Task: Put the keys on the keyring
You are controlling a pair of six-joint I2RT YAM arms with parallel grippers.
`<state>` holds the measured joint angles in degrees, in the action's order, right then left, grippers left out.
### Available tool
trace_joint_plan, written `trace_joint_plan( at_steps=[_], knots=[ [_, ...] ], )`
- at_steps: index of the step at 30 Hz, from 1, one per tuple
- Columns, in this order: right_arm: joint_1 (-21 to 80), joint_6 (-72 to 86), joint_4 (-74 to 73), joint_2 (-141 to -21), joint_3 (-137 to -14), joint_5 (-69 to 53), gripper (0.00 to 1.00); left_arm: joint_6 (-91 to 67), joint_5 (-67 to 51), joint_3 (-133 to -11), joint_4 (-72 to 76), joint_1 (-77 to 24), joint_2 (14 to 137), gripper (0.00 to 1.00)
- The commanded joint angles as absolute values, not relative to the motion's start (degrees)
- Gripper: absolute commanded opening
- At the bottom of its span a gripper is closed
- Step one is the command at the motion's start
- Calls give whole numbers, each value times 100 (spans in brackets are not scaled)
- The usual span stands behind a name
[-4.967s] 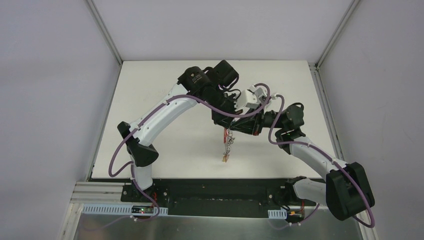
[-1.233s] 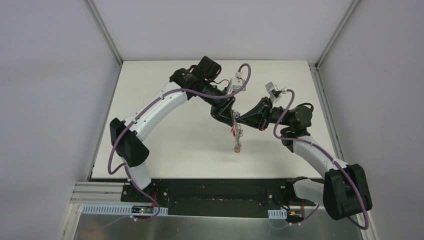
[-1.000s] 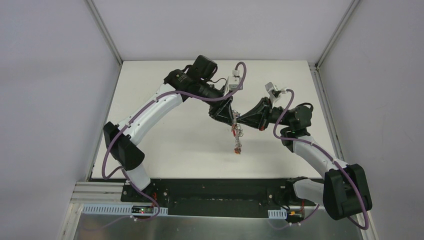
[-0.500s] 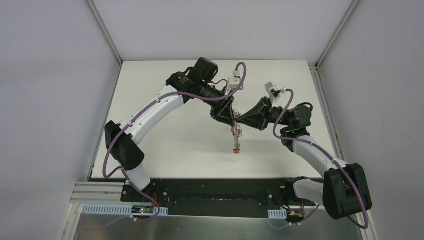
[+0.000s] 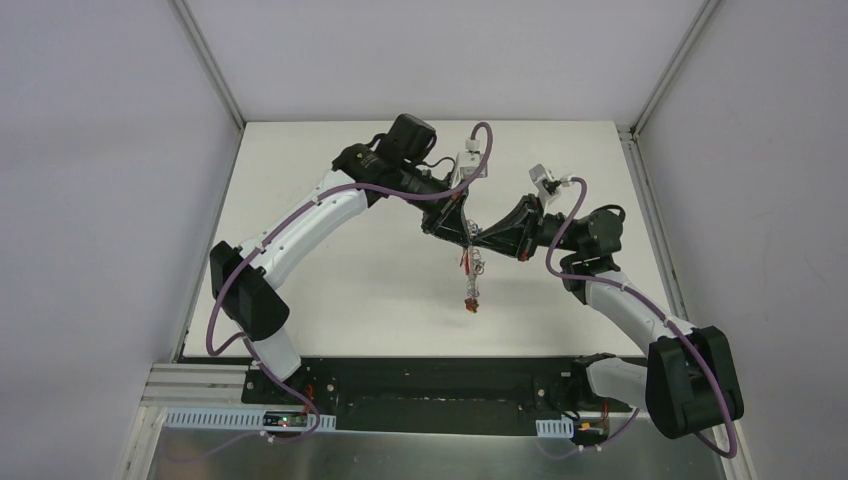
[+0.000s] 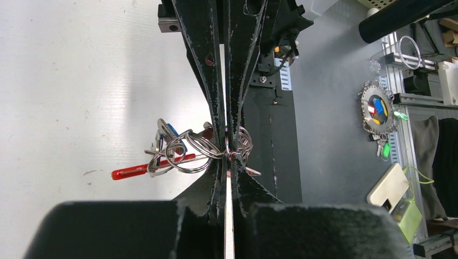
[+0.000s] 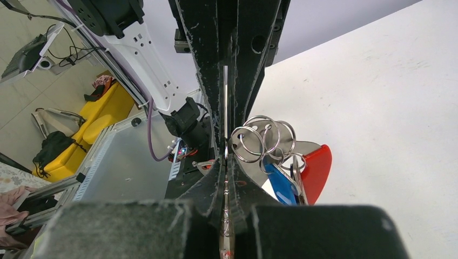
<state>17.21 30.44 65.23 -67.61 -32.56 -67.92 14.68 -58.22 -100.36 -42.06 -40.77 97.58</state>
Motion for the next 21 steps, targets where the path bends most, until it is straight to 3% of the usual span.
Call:
trace_joint_plan(
  at_steps=[1,6,12,21],
  knots=[
    [1707,2820,6557,-6691,-3425,-6680,0,1345,-6098,-10160,-4010,-4096,9782,0],
    [1677,2540,6228,-6650,-3470,-6691,1,1971,-5238,-10563,-4924,-4227,9773,0],
    [1675,2470,6096,-6653,-3524,-6782,23,2872,-3653,-11079,-5950,-4624,9795,0],
    [1808,2251,6134,-6551,-3480,-7013,34,2933,-2739,-11829,-6590,-5009,10143,0]
  ],
)
